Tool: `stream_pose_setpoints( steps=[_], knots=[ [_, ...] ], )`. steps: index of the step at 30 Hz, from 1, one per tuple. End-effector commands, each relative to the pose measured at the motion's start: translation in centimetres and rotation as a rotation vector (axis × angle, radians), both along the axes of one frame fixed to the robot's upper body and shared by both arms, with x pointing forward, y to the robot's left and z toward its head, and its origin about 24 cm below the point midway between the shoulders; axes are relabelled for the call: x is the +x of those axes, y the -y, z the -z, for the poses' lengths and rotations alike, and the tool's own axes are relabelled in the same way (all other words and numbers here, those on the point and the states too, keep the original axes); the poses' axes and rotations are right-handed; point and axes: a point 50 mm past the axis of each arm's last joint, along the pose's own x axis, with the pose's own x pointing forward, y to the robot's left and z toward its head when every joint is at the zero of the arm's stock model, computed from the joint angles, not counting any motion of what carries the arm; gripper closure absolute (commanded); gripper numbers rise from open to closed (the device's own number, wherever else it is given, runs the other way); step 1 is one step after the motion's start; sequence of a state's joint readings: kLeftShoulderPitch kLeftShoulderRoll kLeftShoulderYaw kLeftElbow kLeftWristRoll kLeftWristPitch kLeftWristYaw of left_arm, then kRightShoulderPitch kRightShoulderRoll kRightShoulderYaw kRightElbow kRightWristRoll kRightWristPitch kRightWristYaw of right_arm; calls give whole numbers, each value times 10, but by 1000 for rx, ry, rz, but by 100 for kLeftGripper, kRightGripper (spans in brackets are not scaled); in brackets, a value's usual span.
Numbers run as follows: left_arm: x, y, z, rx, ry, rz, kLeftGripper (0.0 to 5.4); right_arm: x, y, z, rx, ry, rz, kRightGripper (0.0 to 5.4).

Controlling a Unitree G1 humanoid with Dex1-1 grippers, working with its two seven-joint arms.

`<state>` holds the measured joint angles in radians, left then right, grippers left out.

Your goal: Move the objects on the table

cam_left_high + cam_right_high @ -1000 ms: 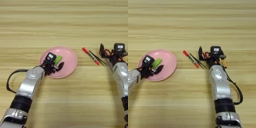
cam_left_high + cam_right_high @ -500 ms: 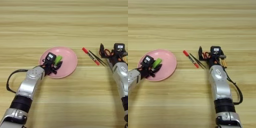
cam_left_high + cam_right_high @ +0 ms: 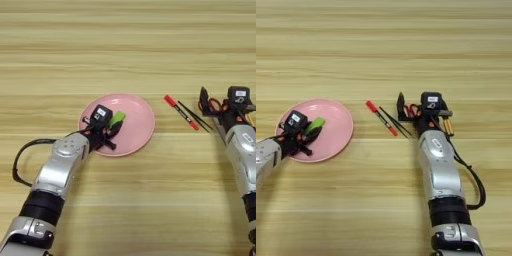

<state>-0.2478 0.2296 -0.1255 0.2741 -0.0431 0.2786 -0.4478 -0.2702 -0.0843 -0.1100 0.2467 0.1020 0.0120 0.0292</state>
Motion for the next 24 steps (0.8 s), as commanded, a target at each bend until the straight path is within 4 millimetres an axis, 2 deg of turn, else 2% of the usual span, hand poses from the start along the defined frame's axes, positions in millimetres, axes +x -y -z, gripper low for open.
stream_pose_setpoints(
  steps=[1,8,17,24],
  knots=[
    [-2,-5,3,22,-15,-7,407,1,0,-2,1,-1,5,0],
    [0,-6,-2,3,10,-25,407,1,0,-2,2,-1,6,0],
    [5,-7,-27,-136,130,-57,407,1,0,-1,2,-3,7,0],
    [8,-12,-35,-174,177,-95,407,1,0,-1,2,-4,5,0]
  ],
)
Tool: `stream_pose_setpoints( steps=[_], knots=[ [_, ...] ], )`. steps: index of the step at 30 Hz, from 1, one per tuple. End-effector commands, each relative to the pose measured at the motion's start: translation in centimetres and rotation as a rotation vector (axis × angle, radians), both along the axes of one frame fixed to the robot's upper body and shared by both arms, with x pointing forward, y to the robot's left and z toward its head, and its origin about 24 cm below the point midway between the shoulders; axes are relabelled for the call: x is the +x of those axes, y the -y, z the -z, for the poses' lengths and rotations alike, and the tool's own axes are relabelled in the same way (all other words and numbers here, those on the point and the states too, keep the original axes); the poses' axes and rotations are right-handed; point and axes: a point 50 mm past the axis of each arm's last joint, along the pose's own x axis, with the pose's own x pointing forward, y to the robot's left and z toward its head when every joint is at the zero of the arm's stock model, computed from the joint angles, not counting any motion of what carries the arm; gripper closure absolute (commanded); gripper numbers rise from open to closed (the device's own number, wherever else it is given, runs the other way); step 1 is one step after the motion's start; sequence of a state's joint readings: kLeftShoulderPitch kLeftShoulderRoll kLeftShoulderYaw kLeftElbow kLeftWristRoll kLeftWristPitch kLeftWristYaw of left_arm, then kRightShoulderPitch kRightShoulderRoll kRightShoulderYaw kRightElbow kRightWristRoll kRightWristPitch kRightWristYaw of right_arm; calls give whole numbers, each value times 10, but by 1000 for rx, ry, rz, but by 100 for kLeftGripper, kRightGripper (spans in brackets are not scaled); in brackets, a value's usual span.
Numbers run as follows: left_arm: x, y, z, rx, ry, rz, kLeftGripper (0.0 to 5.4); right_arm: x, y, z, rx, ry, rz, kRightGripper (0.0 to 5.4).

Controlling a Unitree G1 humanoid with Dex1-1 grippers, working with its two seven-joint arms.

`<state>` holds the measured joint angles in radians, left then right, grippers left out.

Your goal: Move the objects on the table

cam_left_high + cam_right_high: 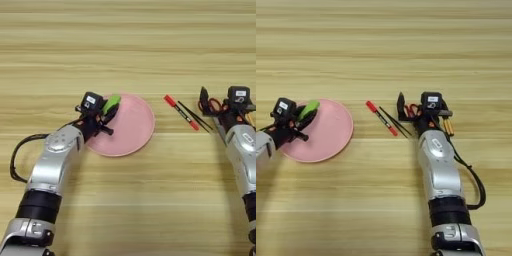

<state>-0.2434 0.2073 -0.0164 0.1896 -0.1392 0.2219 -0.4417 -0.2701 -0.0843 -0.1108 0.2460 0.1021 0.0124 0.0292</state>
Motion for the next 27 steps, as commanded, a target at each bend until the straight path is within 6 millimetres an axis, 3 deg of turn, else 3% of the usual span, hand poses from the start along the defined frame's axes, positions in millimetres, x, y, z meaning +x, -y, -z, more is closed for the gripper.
stream_pose_setpoints(
  steps=[1,6,16,27],
  knots=[
    [2,-2,-6,-21,31,-23,407,1,0,-1,2,-5,5,0],
    [7,-20,-9,-11,43,-107,407,1,0,-1,2,-6,4,0],
    [15,-75,-2,112,11,-377,407,2,0,0,2,-8,3,0],
    [17,-99,6,156,-19,-481,407,2,0,0,3,-10,2,0]
  ],
)
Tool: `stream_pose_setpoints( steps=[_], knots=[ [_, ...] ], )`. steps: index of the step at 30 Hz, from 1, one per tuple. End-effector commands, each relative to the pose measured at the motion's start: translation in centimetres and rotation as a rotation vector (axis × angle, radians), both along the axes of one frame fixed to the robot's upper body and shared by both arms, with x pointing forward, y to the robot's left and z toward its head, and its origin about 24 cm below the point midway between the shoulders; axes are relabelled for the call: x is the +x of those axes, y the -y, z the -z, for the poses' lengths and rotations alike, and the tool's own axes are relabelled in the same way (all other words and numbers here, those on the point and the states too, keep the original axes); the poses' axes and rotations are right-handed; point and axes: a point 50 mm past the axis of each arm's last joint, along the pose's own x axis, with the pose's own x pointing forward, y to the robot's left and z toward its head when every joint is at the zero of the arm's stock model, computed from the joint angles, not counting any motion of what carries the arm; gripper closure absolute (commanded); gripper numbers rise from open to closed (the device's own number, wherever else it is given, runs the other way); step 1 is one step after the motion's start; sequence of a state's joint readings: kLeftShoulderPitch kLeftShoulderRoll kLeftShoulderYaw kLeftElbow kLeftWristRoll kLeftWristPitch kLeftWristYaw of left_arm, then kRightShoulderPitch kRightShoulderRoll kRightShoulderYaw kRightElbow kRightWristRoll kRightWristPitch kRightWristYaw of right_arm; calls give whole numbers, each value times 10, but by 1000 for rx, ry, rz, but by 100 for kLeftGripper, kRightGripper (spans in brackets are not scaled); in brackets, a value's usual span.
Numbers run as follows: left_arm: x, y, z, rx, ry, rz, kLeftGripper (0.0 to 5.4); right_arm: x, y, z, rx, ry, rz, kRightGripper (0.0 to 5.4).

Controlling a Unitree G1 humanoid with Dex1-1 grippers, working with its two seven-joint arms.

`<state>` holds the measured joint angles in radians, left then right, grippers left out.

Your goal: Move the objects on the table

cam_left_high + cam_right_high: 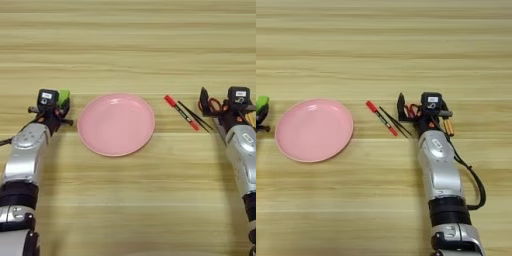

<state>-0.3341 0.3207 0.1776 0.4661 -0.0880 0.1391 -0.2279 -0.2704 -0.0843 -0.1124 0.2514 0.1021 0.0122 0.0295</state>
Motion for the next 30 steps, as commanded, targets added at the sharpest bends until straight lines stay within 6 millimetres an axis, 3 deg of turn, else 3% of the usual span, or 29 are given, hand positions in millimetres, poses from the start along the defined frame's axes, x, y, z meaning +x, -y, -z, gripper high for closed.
stream_pose_setpoints(
  steps=[1,22,23,30],
  knots=[
    [3,-10,-1,22,-3,-36,407,2,-1,-1,2,-5,0,0],
    [2,-8,25,29,-91,-52,407,1,1,-1,-2,-7,3,0],
    [2,-7,26,33,-93,-53,378,1,1,-1,-2,-7,3,0],
    [4,-6,23,32,-75,-58,325,2,0,0,-6,-11,-5,0]
  ],
)
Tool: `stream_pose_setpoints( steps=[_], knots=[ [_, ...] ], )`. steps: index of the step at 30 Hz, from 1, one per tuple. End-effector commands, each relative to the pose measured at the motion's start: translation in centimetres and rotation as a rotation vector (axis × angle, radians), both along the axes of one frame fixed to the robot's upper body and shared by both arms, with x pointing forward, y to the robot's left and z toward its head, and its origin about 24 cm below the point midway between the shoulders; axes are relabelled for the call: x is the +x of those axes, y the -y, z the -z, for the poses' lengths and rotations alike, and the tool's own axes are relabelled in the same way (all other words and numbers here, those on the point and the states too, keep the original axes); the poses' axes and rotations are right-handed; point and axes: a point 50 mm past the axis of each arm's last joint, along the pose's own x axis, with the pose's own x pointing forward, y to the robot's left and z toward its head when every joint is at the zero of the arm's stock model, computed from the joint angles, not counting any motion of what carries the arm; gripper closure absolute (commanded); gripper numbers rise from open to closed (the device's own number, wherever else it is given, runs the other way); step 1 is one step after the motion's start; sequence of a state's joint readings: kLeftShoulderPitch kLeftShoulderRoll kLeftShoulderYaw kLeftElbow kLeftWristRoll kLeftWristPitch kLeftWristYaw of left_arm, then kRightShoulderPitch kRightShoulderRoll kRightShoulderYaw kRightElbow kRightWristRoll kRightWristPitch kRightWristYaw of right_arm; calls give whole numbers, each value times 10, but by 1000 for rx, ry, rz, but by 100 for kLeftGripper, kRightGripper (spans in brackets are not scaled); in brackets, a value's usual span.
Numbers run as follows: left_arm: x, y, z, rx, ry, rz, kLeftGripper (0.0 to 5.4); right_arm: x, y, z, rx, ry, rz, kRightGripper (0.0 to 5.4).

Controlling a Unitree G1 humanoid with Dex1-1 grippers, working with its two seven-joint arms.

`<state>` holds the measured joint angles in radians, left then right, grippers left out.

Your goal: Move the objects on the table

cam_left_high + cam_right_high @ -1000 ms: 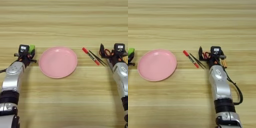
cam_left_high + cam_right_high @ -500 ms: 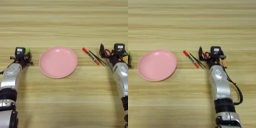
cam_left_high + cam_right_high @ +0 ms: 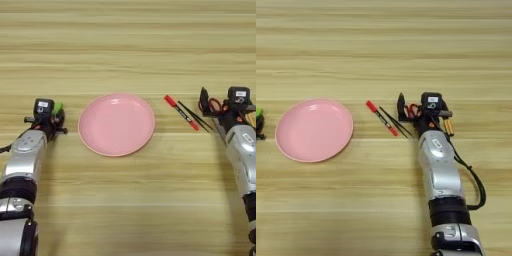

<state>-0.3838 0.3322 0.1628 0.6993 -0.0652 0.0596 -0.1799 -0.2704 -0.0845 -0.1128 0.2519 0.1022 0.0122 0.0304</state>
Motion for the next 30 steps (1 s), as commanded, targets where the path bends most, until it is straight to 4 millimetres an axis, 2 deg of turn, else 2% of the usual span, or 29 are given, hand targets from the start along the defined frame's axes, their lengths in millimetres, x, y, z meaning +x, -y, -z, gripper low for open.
stream_pose_setpoints(
  steps=[1,7,21,26,30],
  knots=[
    [5,4,-7,5,29,6,313,2,0,0,-7,-11,-8,0],
    [5,4,-13,-7,67,-6,260,3,-4,-3,-22,-6,-36,0],
    [6,8,-19,-9,100,-13,143,16,-35,-15,-86,0,-177,0],
    [6,9,-20,5,116,-26,85,19,-34,-13,-100,-7,-169,0],
    [6,13,-21,-1,140,-25,58,18,-25,-12,-128,-1,-143,0]
  ],
)
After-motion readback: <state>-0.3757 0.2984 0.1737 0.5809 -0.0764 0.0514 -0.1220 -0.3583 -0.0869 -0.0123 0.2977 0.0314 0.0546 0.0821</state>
